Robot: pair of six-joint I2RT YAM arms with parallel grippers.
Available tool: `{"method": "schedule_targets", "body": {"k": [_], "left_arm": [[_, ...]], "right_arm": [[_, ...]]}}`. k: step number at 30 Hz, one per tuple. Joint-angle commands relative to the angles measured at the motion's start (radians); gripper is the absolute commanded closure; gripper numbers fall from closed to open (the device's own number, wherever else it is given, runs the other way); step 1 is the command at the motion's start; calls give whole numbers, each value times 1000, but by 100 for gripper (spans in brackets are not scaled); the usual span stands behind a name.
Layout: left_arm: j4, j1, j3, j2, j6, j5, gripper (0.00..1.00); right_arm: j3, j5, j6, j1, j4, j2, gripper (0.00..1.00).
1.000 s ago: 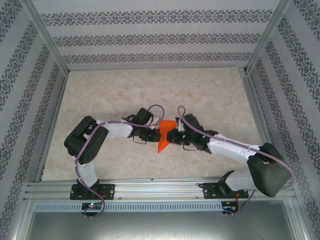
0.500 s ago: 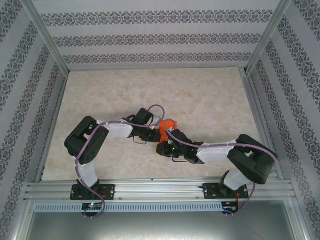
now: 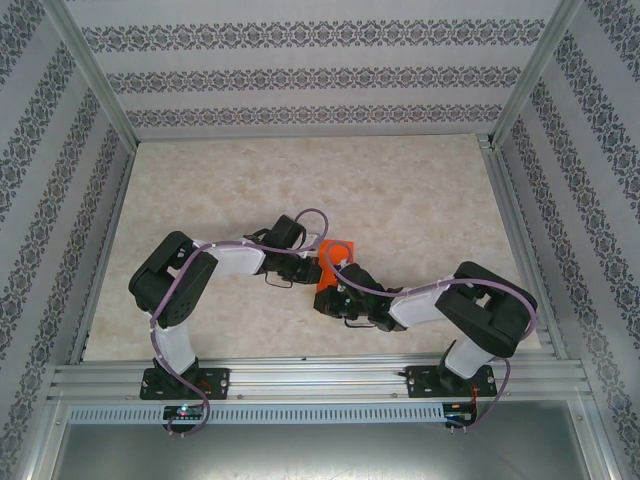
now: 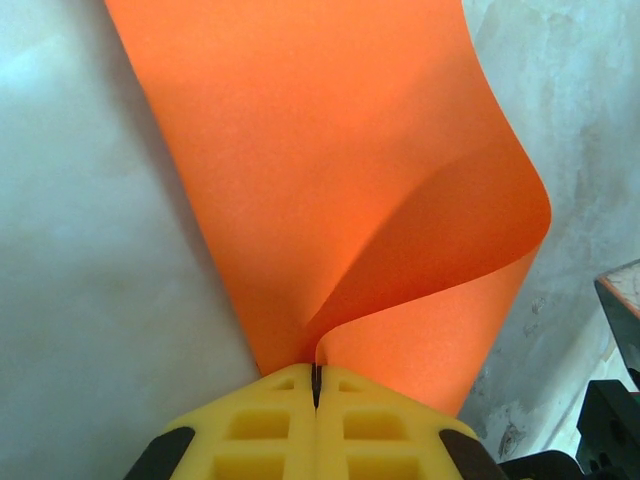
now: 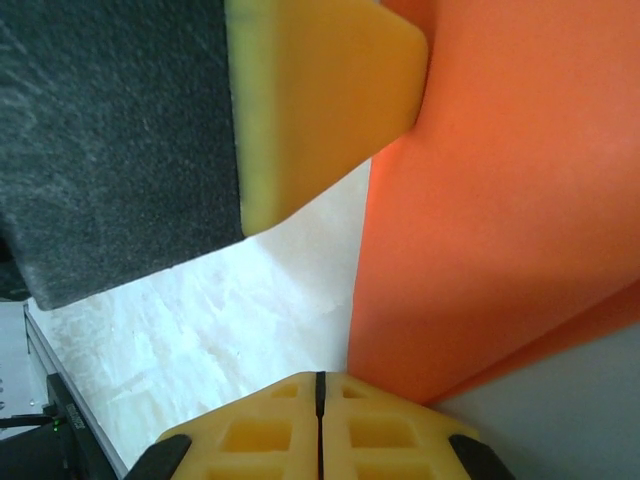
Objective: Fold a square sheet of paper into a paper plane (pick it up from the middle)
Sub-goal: Third fold the triangle at the center of the table.
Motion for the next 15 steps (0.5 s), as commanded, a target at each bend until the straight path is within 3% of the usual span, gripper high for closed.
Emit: {"method": "schedule_targets", "body": {"k": [1,7,15], "left_arm": [[-53,4,-17,49,36,-26,98],[-50,4,-23,50,38,-26,98],[-46,4,-17,61,38,-13,98]], "right_arm": [[-16,13,4,1,-35,-33,93],[7,24,-43,-48,-143,-190,92],[11,-15,-46,-96,-97,-121,92]]}}
